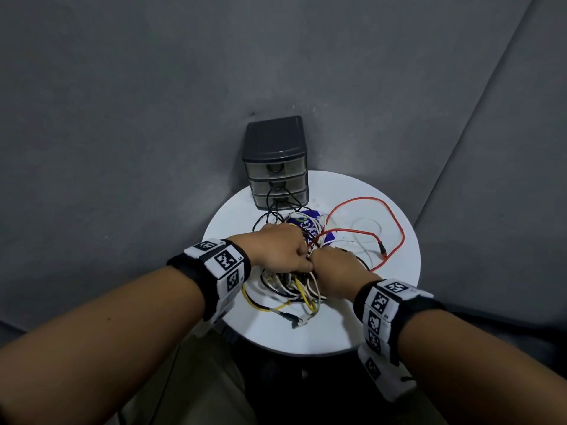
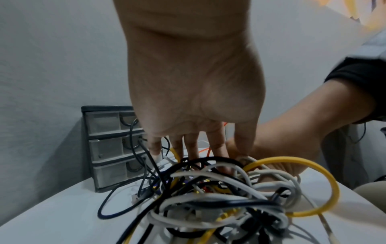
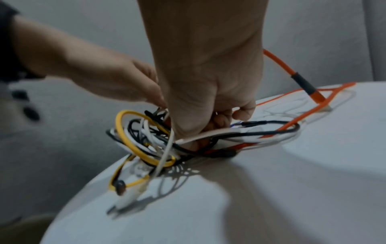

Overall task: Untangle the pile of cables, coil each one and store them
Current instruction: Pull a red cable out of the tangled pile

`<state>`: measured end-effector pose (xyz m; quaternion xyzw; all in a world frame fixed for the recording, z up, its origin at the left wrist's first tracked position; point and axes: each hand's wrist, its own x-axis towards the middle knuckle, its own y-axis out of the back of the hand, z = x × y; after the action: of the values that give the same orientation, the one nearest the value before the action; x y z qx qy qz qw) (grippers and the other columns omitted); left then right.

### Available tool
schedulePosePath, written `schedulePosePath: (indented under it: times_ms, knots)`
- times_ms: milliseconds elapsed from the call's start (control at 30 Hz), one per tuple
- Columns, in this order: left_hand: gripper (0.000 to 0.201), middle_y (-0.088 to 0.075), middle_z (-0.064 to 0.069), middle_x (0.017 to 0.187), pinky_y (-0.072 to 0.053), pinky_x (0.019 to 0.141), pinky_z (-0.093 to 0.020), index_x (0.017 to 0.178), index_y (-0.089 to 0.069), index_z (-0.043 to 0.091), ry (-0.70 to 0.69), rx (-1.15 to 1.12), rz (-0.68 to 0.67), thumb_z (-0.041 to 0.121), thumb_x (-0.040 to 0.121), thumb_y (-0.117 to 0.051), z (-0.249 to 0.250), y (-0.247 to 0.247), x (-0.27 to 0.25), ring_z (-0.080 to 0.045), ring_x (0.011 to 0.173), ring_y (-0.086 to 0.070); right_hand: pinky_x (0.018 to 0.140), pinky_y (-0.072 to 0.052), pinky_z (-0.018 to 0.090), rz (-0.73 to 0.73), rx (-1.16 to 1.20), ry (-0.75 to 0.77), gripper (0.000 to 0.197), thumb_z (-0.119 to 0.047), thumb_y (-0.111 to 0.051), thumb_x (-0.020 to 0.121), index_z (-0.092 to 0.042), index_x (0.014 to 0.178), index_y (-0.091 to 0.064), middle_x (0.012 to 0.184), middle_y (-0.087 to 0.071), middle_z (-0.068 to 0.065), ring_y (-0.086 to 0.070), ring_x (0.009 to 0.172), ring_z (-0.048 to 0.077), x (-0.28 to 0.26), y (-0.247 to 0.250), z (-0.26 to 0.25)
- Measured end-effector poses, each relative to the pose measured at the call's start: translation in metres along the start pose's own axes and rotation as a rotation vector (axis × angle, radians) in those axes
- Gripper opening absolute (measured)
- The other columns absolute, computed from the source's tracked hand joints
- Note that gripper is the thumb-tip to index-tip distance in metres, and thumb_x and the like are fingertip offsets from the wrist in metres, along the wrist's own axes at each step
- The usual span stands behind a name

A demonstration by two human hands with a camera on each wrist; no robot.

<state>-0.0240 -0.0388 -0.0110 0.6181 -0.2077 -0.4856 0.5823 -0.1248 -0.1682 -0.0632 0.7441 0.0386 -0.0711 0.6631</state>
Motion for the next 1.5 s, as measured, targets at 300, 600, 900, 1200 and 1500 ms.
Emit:
schedulePosePath:
  times_ms: [300,600,900,1200,1500]
  knots:
    - [0.047,-0.055,0.006,0.119,-0.042,0.103,-0.044,0.117,-0.05,0.047,0.041,-0.119,-0.049,0.066,0.075,-0.059,-0.001,0.016,-0.016,-0.022,0.121,-0.047,0.078,-0.046,0.038,-0.04,0.368,0.234,0.016,-0.028,-0.05,0.082,-0.014,0.077,-0.056,0.083,-0.055,0.002,-0.055,0.083,0.024,-0.013,0.066,0.026]
    - [0.047,-0.061,0.007,0.114,-0.049,0.088,-0.032,0.123,-0.053,0.038,0.072,-0.229,-0.076,0.057,0.083,-0.07,-0.001,0.018,-0.008,-0.019,0.104,-0.058,0.066,-0.035,0.03,0.436,1.173,0.057,0.017,-0.023,-0.05,0.087,-0.024,0.07,-0.052,0.07,-0.045,-0.007,-0.04,0.071,0.011,-0.016,0.157,0.02]
    - [0.082,-0.051,0.002,0.149,-0.036,0.111,-0.043,0.15,-0.034,0.044,0.153,-0.261,-0.07,0.087,0.081,-0.043,-0.004,0.02,-0.009,-0.027,0.136,-0.047,0.067,-0.037,0.033,0.649,1.655,0.104,0.028,-0.016,-0.039,0.097,-0.024,0.071,-0.045,0.086,-0.069,0.002,-0.059,0.08,0.016,-0.018,0.196,0.013]
    - [0.041,-0.059,0.007,0.137,-0.019,0.098,-0.04,0.135,-0.055,0.038,0.075,-0.14,0.033,0.059,0.101,-0.045,0.013,0.048,-0.02,-0.02,0.131,-0.048,0.057,-0.033,0.028,0.486,1.565,0.11,0.026,-0.014,-0.037,0.105,-0.018,0.081,-0.046,0.076,-0.063,0.008,-0.055,0.062,0.018,-0.01,0.181,-0.005]
    - [0.026,-0.058,-0.022,0.097,-0.047,0.087,-0.052,0.078,-0.054,0.007,-0.009,-0.247,0.029,0.026,0.095,-0.047,0.008,0.062,-0.019,-0.038,0.092,-0.055,0.053,-0.031,0.027,0.626,1.448,0.136,0.025,-0.019,-0.038,0.108,-0.019,0.086,-0.049,0.081,-0.061,0.007,-0.047,0.057,0.015,-0.012,0.199,-0.007]
